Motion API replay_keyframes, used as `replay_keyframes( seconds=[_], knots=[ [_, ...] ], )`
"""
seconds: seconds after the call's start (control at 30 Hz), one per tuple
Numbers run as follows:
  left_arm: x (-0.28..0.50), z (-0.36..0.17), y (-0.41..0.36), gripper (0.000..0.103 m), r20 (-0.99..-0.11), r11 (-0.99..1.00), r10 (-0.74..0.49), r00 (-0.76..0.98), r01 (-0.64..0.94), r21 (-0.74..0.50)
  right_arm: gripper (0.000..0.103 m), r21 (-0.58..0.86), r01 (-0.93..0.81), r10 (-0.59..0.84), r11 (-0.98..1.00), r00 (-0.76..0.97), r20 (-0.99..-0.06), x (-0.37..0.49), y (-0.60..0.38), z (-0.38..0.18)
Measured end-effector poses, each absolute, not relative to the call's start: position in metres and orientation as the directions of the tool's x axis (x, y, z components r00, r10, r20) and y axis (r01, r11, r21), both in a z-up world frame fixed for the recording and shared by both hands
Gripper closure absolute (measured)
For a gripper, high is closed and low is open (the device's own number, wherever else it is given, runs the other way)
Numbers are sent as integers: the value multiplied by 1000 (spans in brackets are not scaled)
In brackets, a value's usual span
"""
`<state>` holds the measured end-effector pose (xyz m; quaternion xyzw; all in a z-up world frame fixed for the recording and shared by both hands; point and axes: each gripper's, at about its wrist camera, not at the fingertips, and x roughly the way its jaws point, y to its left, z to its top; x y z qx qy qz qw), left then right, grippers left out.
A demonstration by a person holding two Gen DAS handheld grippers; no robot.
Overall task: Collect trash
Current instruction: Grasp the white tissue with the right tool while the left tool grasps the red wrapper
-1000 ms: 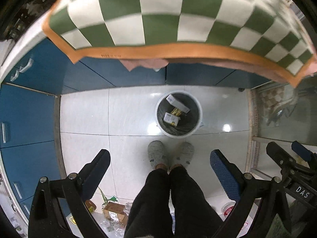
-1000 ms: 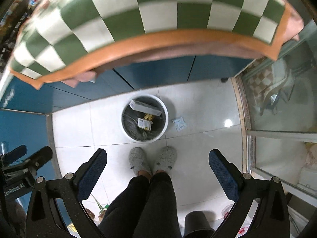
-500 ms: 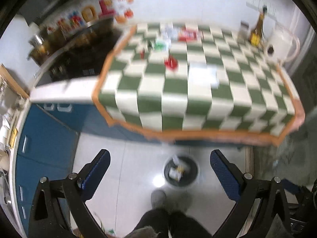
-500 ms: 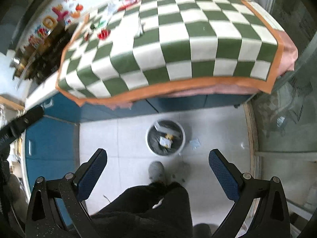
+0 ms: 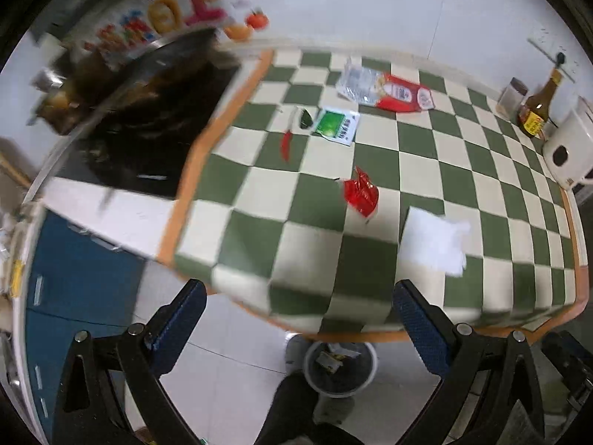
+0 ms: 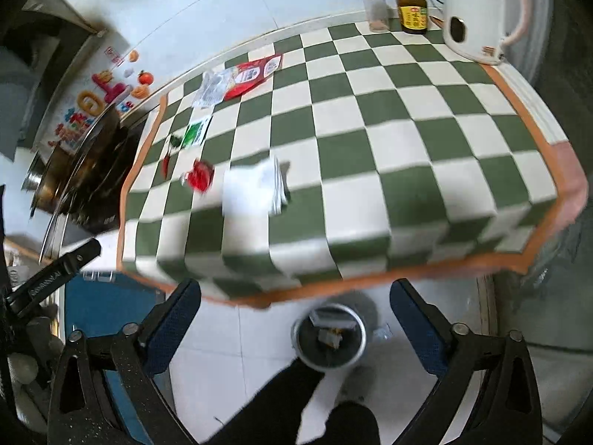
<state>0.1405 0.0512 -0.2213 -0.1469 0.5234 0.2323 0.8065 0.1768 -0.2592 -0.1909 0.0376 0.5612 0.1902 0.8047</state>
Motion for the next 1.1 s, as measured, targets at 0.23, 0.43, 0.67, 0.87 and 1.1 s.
replay_keyframes(
  seconds=[0.23,0.43,0.67,0.87,1.1],
  knots=[
    [242,-290,82,8,-960,890,2,280,-439,-126,29,248,-191,289,950,228,-930,261,-191,-257],
    [299,-340,86,48,-967,916,-116,225,-352,-192,29,232,-136,255,963,187,-949,293,-156,-307],
    [291,-324,80,78,-956,957,-52,288,-260,-130,30,152,-208,196,966,213,-957,294,-114,-322],
    [259,-310,95,79,-948,964,30,318,-260,-56,90,5,-327,102,945,281,-954,277,-84,-321],
    [206,-280,101,79,-918,960,58,392,-274,-57,92,46,-309,159,950,354,-922,250,-96,-285]
  ],
)
